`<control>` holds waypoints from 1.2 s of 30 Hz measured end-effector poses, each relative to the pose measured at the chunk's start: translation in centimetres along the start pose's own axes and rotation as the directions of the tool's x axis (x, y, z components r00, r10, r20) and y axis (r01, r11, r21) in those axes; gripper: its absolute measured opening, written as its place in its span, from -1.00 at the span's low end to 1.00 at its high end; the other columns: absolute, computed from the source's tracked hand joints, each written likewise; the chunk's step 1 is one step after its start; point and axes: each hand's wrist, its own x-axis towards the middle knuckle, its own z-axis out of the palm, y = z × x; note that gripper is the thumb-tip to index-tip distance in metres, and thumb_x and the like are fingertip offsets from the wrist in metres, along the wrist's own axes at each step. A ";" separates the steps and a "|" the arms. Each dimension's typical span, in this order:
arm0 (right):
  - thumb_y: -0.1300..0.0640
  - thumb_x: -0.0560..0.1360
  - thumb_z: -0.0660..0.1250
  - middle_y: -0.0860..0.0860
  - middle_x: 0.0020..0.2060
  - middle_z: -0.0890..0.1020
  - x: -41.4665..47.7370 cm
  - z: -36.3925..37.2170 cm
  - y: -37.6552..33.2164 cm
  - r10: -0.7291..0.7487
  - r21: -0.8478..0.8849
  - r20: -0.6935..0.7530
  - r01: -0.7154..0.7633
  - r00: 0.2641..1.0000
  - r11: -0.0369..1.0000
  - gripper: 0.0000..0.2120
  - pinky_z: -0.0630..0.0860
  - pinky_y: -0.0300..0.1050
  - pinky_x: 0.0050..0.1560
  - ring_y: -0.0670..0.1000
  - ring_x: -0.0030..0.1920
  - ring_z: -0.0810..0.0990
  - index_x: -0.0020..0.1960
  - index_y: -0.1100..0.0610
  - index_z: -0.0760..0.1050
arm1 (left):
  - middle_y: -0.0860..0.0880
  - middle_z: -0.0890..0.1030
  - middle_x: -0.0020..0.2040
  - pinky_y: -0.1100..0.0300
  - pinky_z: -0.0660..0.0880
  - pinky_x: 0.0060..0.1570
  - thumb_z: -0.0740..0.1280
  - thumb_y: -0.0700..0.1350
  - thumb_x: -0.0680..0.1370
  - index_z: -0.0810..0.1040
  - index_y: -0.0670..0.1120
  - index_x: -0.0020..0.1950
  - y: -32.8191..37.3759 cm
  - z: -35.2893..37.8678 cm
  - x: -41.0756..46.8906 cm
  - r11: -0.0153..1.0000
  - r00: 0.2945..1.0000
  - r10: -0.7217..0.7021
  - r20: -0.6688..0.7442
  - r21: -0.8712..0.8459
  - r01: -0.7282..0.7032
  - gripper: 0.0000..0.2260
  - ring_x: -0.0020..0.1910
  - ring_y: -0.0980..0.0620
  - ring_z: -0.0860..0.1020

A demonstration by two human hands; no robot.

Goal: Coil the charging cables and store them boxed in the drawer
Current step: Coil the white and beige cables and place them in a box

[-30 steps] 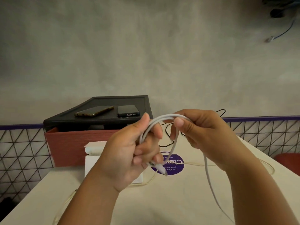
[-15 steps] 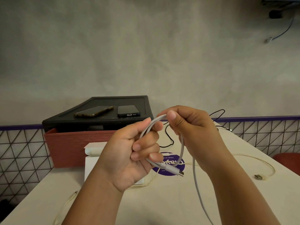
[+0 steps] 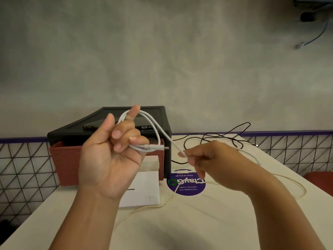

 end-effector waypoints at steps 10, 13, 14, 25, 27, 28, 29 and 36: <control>0.02 0.55 0.19 -0.07 -0.33 0.46 -2.4 0.7 -4.7 -0.110 -0.239 0.268 0.176 0.957 0.955 -0.78 0.36 -0.12 -0.30 -0.08 -0.32 0.41 -0.25 0.05 0.34 | 0.04 0.51 -0.39 0.30 0.50 -0.33 0.19 -0.14 0.40 0.43 -0.11 0.24 -3.2 1.9 -0.4 0.769 0.983 0.176 -0.048 0.630 -0.107 -0.60 -0.53 0.16 0.31; 0.02 0.54 0.21 -0.13 -0.36 0.41 -2.5 0.2 -4.6 -0.145 -0.248 0.173 0.186 0.974 0.951 -0.87 0.29 -0.24 -0.35 -0.15 -0.33 0.39 -0.19 -0.03 0.42 | 0.06 0.56 -0.34 0.31 0.50 -0.25 0.24 -0.15 0.50 0.44 0.12 0.15 -3.7 1.5 -0.4 0.579 0.989 0.146 0.018 0.809 -0.101 -0.74 -0.46 0.15 0.39; 0.02 0.53 0.23 -0.13 -0.39 0.44 -2.4 0.0 -4.4 -0.160 -0.245 0.129 0.188 0.979 0.951 -0.89 0.28 -0.27 -0.37 -0.15 -0.35 0.41 -0.16 -0.03 0.48 | 0.08 0.57 -0.33 0.32 0.48 -0.26 0.22 -0.16 0.57 0.46 0.21 0.08 -3.8 1.4 -0.4 0.474 0.991 0.128 0.045 0.874 -0.101 -0.75 -0.43 0.16 0.42; 0.04 0.29 0.51 -0.19 -0.43 0.51 -1.2 -1.6 -1.1 -0.251 0.005 -0.362 0.271 0.898 0.962 -0.79 0.31 -0.37 -0.40 -0.17 -0.45 0.41 -0.35 -0.12 0.48 | 0.13 0.37 -0.51 0.35 0.33 -0.42 0.24 0.16 0.51 0.57 0.05 -0.23 -4.4 1.8 -1.0 0.194 0.990 -0.141 0.027 0.981 0.001 -0.75 -0.49 0.22 0.35; -0.02 0.29 0.49 -0.23 -0.45 0.49 -0.9 -1.3 -0.8 -0.280 -0.014 -0.364 0.296 0.888 0.955 -0.82 0.30 -0.37 -0.42 -0.16 -0.44 0.41 -0.34 -0.15 0.47 | 0.12 0.38 -0.51 0.30 0.35 -0.43 0.29 0.14 0.45 0.52 0.01 -0.33 -4.4 1.9 -0.9 0.141 0.992 -0.120 0.037 0.990 -0.020 -0.74 -0.49 0.21 0.36; -0.07 0.28 0.46 -0.24 -0.47 0.48 -0.8 -1.2 -0.8 -0.291 -0.019 -0.357 0.305 0.888 0.952 -0.84 0.30 -0.38 -0.42 -0.15 -0.44 0.41 -0.34 -0.17 0.47 | 0.11 0.37 -0.53 0.28 0.35 -0.43 0.32 0.16 0.45 0.51 0.03 -0.37 -4.2 1.9 -0.9 0.132 0.994 -0.104 0.019 0.991 -0.005 -0.72 -0.50 0.21 0.37; -0.10 0.28 0.42 -0.23 -0.48 0.48 -0.7 -1.1 -0.7 -0.298 -0.016 -0.351 0.313 0.888 0.950 -0.87 0.29 -0.38 -0.43 -0.15 -0.44 0.41 -0.33 -0.18 0.47 | 0.09 0.37 -0.56 0.26 0.34 -0.43 0.33 0.17 0.46 0.49 0.05 -0.42 -4.1 1.8 -0.9 0.142 0.996 -0.087 -0.007 0.990 0.019 -0.69 -0.53 0.20 0.37; 0.07 0.46 0.37 -0.19 -0.51 0.46 0.5 -0.8 2.3 -0.233 -0.060 -0.504 0.236 0.831 0.970 -0.87 0.27 -0.30 -0.43 -0.12 -0.43 0.39 -0.26 -0.05 0.56 | 0.12 0.12 -0.60 0.37 0.29 -0.59 0.48 -0.08 0.22 0.31 0.03 -0.55 -2.0 1.8 -0.9 0.747 0.997 -0.055 -0.057 0.660 0.079 -0.66 -0.65 0.17 0.10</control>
